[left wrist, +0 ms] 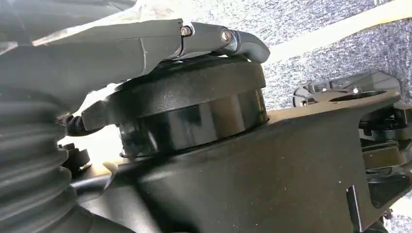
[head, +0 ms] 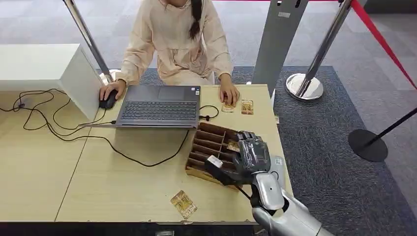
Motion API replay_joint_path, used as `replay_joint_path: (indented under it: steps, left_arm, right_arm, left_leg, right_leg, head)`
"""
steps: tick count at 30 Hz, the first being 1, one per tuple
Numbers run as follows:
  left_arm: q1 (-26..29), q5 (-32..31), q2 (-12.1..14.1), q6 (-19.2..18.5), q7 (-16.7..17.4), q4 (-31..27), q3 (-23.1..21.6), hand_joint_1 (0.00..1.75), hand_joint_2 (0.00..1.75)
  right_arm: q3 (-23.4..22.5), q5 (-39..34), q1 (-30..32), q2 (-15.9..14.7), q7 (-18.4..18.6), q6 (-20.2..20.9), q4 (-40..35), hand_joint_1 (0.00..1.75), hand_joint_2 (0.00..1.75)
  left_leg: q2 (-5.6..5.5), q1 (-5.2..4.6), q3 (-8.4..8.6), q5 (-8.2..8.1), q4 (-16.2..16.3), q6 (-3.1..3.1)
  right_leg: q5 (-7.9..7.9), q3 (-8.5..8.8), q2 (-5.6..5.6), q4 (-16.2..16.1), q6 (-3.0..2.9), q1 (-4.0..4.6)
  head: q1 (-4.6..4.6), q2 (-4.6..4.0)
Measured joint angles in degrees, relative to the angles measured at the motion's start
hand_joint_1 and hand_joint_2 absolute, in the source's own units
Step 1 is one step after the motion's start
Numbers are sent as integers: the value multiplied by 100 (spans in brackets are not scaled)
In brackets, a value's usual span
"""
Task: Pass the card to the sensor for recognition and then transmit it.
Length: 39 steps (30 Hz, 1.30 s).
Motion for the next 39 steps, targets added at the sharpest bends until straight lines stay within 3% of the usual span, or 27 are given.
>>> replay_joint_path:
  steps: [26,29,34,39]
  left_arm:
    - [5,2,2,-13,-57,0,-2,0,175]
    - [6,7,2,-13,-57,0,-2,0,175]
    - [6,20,0,-13,-59,0,-2,0,175]
    - [6,33,0,-13,-96,0,-2,0,175]
  right_arm:
    - [68,166,-1,105,-90,-50,-2,133,175]
    - [72,157,-1,122,-98,-48,-2,127,175]
    - [83,155,2,142,-101,-37,-2,79,175]
    - [105,155,19,162,-101,-24,-2,75,175]
  left_leg:
    - [0,0,5,1,0,0]
    - [0,0,5,1,0,0]
    - [0,0,5,1,0,0]
    - [0,0,4,1,0,0]
  right_leg:
    - [0,4,0,0,0,0]
    - [0,4,0,0,0,0]
    - [0,4,0,0,0,0]
    - [0,4,0,0,0,0]
  head:
    - [-2,0]
    - [-2,0]
    - [-2,0]
    - [-2,0]
